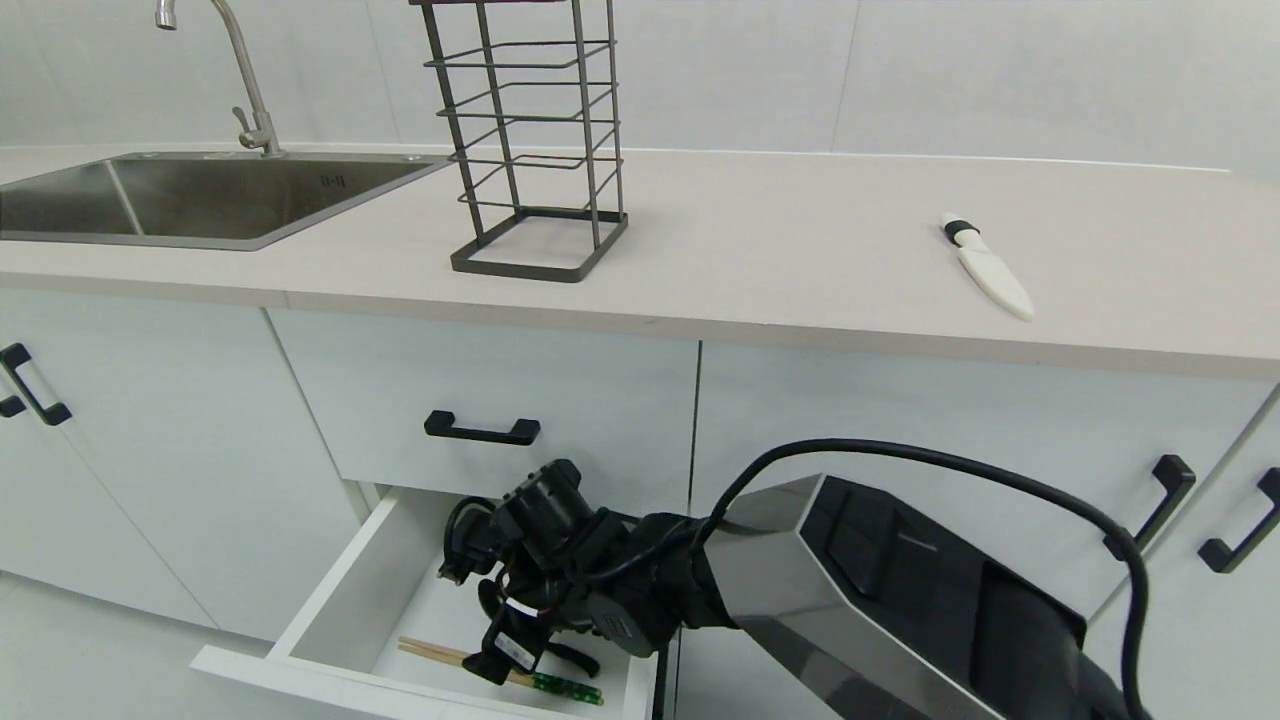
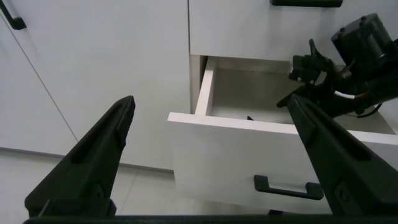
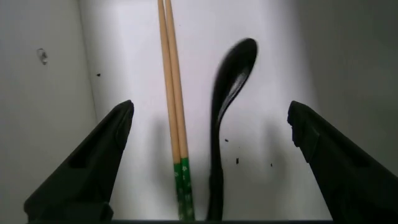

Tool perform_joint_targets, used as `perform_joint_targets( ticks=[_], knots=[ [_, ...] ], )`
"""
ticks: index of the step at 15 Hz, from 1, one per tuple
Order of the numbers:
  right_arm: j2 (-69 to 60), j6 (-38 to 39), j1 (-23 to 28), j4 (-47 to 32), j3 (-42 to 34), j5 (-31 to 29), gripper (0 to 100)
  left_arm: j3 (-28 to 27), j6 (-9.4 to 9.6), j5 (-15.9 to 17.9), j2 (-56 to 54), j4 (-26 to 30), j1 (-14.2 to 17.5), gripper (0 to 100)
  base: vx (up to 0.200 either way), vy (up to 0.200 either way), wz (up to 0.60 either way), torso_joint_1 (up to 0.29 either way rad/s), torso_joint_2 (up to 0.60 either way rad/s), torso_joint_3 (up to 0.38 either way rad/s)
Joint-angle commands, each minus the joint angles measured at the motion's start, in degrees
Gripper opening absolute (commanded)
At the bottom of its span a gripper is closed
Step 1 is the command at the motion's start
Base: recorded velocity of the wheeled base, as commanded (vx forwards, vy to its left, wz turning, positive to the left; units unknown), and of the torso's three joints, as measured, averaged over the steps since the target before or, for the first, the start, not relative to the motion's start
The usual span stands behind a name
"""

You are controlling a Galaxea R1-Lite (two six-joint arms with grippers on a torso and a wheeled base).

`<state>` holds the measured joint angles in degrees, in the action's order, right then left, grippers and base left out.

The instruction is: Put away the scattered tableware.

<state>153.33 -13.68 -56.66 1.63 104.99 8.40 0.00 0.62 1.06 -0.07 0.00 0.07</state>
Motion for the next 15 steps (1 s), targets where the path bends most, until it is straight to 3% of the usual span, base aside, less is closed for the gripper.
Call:
perform_joint_targets(
  ticks=[1,10,15],
  knots=[
    [-4.36,-0.12,-1.26,-0.75,-0.31,-0.05,100,0.00,-0.01,-0.01,0.07,0.00,0.01,100,0.000,0.000,0.00,0.000,0.00,0.000],
    [-10.60,0.05,-3.02,-0.84,-3.12,-0.93,100,0.00,-0.01,-0.01,0.07,0.00,0.01,100,0.000,0.000,0.00,0.000,0.00,0.000],
    [-17.01,0.23,-3.10,1.62,-10.15,-0.93,100,0.00,-0.01,-0.01,0.07,0.00,0.01,100,0.000,0.000,0.00,0.000,0.00,0.000]
  ],
)
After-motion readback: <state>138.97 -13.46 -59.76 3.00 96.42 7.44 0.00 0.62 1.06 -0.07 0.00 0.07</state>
